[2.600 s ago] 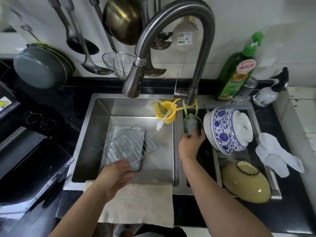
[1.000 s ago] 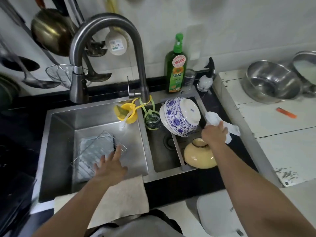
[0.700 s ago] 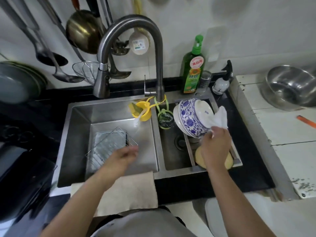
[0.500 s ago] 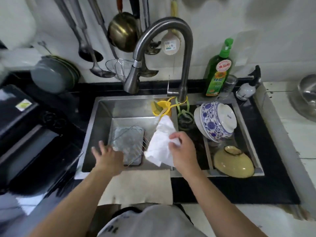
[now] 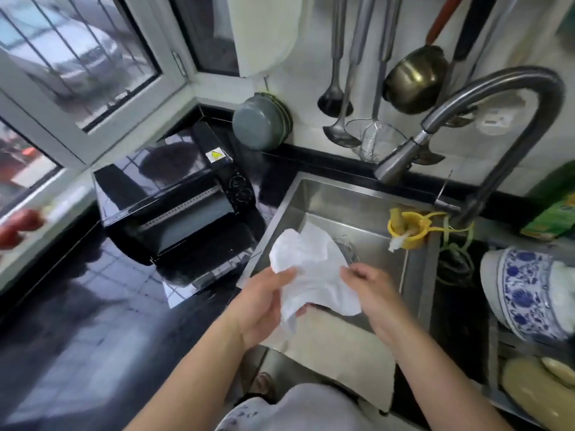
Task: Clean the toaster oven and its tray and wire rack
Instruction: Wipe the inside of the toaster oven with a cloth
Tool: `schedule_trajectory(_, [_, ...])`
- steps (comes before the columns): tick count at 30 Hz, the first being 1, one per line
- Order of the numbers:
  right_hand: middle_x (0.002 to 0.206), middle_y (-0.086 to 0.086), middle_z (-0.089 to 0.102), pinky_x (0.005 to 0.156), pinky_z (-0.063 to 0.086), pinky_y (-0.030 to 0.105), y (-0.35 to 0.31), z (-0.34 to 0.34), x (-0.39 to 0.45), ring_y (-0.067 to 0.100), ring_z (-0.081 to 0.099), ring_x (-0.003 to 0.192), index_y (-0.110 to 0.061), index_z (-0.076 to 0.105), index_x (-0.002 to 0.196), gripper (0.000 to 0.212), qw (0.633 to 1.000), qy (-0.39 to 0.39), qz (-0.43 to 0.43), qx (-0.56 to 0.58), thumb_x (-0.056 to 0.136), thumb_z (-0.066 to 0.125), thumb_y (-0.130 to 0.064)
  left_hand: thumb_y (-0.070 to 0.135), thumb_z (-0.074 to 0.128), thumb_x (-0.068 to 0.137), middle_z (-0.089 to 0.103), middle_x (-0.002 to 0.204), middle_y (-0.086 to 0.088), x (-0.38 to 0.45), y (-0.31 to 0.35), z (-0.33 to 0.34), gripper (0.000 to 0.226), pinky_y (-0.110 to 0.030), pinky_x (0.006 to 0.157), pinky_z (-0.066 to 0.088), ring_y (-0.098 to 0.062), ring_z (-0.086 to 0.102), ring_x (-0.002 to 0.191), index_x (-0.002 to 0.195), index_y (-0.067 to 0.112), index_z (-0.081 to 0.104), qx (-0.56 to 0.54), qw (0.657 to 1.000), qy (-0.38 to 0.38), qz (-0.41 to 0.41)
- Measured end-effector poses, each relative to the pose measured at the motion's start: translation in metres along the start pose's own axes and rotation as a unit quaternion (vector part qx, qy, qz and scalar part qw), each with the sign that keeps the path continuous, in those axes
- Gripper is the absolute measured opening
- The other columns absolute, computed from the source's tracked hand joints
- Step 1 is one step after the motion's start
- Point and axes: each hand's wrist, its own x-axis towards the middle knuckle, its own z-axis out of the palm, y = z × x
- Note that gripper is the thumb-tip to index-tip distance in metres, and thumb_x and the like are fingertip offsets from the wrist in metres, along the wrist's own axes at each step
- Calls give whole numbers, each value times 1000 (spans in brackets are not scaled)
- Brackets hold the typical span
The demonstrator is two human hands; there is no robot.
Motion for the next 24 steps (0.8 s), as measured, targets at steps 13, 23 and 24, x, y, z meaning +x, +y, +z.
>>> schedule_trajectory(13, [117,21,71,79,57,47,-16,130,-32,37,71,102,-7,74,117,39,874,-235,236,354,91,70,-36,-5,72,90,76,117,-9,-38,-22,-114,45,-49,76,64,-36,76,100,126,20,60,3,983,179,39])
schedule_trajectory(23, [122,1,71,97,52,45,-68,176,8,22,68,112,-25,74,119,33,969,-58,8,240,97,57,-41,8,59,102,69,99,-6,-77,-7,-272,22,-48,81,62,-22,68,81,120,20,64,212,887,402,88])
schedule_trajectory(24, [126,-11,69,101,49,40,-74,188,14,12,65,118,-34,70,125,34,985,-24,-60,157,97,53,-42,5,60,100,69,101,-3,-77,6,-284,24,-51,88,59,-23,69,89,118,21,65,257,859,423,131])
